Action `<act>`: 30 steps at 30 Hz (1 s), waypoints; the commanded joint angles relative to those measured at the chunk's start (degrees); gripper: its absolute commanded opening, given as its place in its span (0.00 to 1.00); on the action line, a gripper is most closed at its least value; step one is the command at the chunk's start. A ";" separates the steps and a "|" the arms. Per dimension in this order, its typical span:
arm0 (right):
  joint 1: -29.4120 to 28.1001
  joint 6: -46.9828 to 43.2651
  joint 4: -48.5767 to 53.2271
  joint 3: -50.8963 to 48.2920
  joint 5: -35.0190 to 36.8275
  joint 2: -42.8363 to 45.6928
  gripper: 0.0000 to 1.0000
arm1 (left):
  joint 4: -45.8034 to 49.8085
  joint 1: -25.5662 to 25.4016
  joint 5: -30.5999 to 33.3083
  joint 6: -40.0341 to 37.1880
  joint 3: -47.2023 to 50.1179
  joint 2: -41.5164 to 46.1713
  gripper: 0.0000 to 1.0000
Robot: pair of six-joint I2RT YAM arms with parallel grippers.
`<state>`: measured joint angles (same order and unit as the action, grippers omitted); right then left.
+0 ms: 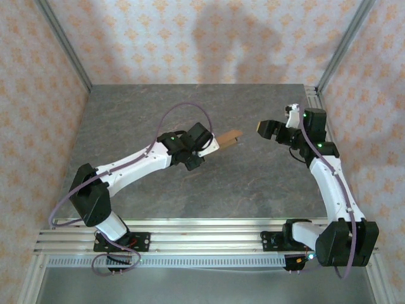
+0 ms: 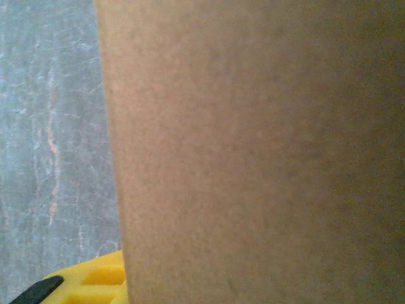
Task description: Fold the paper box
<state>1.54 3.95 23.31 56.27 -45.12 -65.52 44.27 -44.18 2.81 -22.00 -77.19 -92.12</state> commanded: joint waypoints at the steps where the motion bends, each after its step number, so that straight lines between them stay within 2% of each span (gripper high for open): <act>1: -0.48 -4.31 3.50 2.42 2.58 -1.41 0.86 | 7.95 0.39 -5.50 0.69 -3.31 -1.43 0.37; 5: -1.54 -7.68 4.84 2.77 0.24 -1.72 0.86 | 13.00 0.34 -7.55 0.45 -6.08 -2.57 0.35; 8: -4.44 -16.40 9.31 4.04 -1.78 -1.76 0.86 | 15.93 0.34 -8.42 -0.64 -6.90 -3.57 0.35; 11: -8.40 -26.85 15.47 6.39 -1.20 -1.43 0.87 | 16.98 0.43 -5.97 -1.45 -7.10 -4.45 0.32; 15: -12.08 -33.96 11.47 3.09 4.49 1.11 0.86 | 19.26 0.55 -6.22 -3.08 -7.08 -5.34 0.33; 17: -13.11 -38.43 8.64 0.76 4.08 2.03 0.85 | 19.90 0.68 -6.41 -3.81 -7.28 -5.73 0.34; 18: -13.74 -40.21 7.74 0.09 4.25 2.06 0.83 | 19.87 0.75 -6.56 -4.06 -7.28 -5.86 0.34; 22: -16.13 -44.95 3.95 -2.32 6.45 1.13 0.63 | 19.44 1.13 -7.61 -5.15 -7.20 -6.68 0.35; 30: -17.52 -51.85 4.82 -2.62 2.37 -1.39 0.44 | 18.42 2.25 -8.41 -5.91 -6.26 -8.08 0.34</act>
<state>-15.51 -43.07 29.06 53.54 -40.53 -66.17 61.54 -42.72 -5.17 -26.50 -83.11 -98.43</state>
